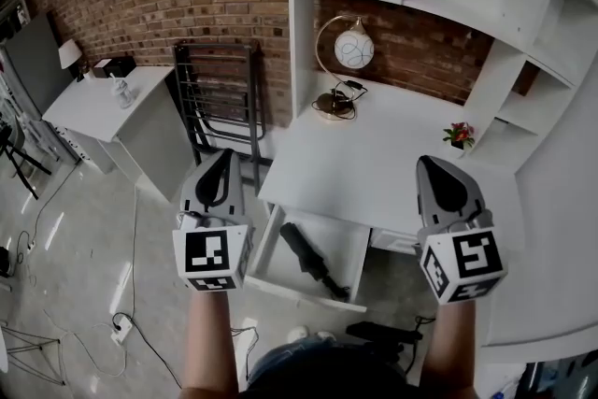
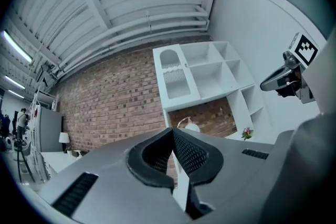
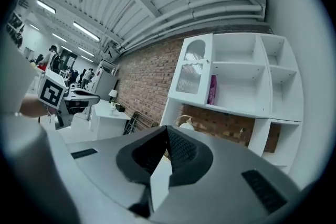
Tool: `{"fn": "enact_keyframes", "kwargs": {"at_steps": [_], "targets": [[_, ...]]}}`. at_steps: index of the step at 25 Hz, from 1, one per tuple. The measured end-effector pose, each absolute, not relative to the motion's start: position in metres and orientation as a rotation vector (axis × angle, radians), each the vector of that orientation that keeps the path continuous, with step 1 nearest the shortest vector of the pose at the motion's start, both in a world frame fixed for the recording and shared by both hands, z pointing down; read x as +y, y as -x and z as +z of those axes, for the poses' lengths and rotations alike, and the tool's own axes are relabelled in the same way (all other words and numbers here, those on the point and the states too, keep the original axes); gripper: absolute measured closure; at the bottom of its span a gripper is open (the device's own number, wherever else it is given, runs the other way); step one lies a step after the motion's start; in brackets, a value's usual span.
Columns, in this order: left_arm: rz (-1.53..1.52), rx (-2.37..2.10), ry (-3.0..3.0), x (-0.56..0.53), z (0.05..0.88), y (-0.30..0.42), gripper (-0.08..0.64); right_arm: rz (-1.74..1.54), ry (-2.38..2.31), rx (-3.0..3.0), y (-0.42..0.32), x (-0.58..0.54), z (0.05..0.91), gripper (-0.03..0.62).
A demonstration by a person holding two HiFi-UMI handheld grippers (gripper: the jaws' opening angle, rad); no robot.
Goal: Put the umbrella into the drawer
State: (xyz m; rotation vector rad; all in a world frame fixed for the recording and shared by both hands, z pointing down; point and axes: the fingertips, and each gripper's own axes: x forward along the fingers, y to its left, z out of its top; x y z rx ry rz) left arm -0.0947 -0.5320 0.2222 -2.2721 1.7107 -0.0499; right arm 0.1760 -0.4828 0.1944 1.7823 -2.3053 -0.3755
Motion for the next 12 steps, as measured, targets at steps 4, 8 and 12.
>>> {"fn": "enact_keyframes", "kwargs": {"at_steps": [4,8,12], "targets": [[-0.048,1.699,2.260,-0.533,0.216,0.089,0.558,-0.405,-1.786,-2.265,-0.180,-0.479,0.194,0.592],[-0.047,1.683,2.244,-0.535,0.208,0.080,0.558,-0.448,-1.800,-2.217,-0.188,-0.475,0.190,0.592],[-0.058,1.673,2.219,-0.534,0.203,0.071,0.558,-0.462,-1.834,-2.218,-0.198,-0.471,0.182,0.592]]}}
